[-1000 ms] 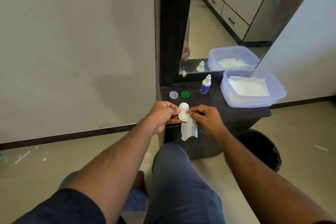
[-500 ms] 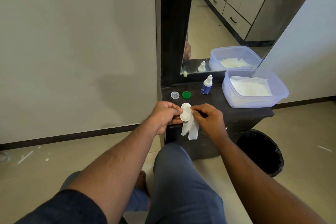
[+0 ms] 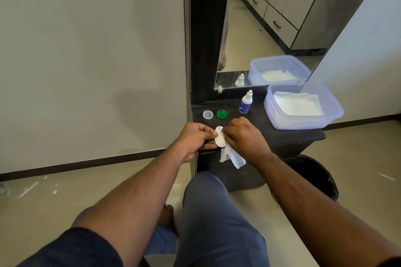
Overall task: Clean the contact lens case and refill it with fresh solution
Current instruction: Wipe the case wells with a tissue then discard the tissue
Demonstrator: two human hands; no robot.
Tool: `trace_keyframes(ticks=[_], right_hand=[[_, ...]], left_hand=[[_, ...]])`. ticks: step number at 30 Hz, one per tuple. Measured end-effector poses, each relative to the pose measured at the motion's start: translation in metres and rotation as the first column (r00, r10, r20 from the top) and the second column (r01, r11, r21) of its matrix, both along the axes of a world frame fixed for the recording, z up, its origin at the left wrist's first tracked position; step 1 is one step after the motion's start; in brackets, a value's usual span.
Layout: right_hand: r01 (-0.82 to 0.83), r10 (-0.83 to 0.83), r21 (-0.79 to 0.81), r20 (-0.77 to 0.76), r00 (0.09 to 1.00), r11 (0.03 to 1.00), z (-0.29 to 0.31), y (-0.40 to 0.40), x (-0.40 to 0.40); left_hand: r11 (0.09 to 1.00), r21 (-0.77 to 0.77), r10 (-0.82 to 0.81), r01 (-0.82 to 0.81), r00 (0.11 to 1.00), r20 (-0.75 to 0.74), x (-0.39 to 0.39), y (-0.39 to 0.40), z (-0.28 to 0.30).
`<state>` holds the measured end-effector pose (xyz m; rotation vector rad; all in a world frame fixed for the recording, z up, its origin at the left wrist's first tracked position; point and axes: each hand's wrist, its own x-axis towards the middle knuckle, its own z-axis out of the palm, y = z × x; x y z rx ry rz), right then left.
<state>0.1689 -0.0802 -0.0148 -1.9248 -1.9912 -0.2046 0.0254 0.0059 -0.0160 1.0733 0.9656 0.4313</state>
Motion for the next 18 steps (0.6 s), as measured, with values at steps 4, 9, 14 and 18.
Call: trace_keyframes(ticks=[4, 9, 14, 18], right_hand=[[-0.047, 0.046, -0.031, -0.054, 0.997, 0.998, 0.003, 0.001, -0.003], [-0.059, 0.054, -0.085, -0.058, 0.997, 0.995, 0.008, 0.004, -0.002], [-0.005, -0.008, -0.104, -0.127, 0.992, 0.995, 0.004, 0.001, 0.007], [-0.049, 0.034, -0.114, -0.124, 0.992, 0.992, 0.006, 0.002, 0.003]], left_hand=[[1.0, 0.009, -0.022, 0.022, 1.0, -0.019, 0.0, 0.0, 0.002], [1.0, -0.011, -0.003, 0.003, 1.0, 0.0, 0.0, -0.001, 0.0], [1.0, -0.006, 0.017, -0.018, 1.0, -0.009, 0.002, -0.002, 0.0], [1.0, -0.008, 0.014, -0.014, 1.0, -0.002, 0.001, -0.003, 0.0]])
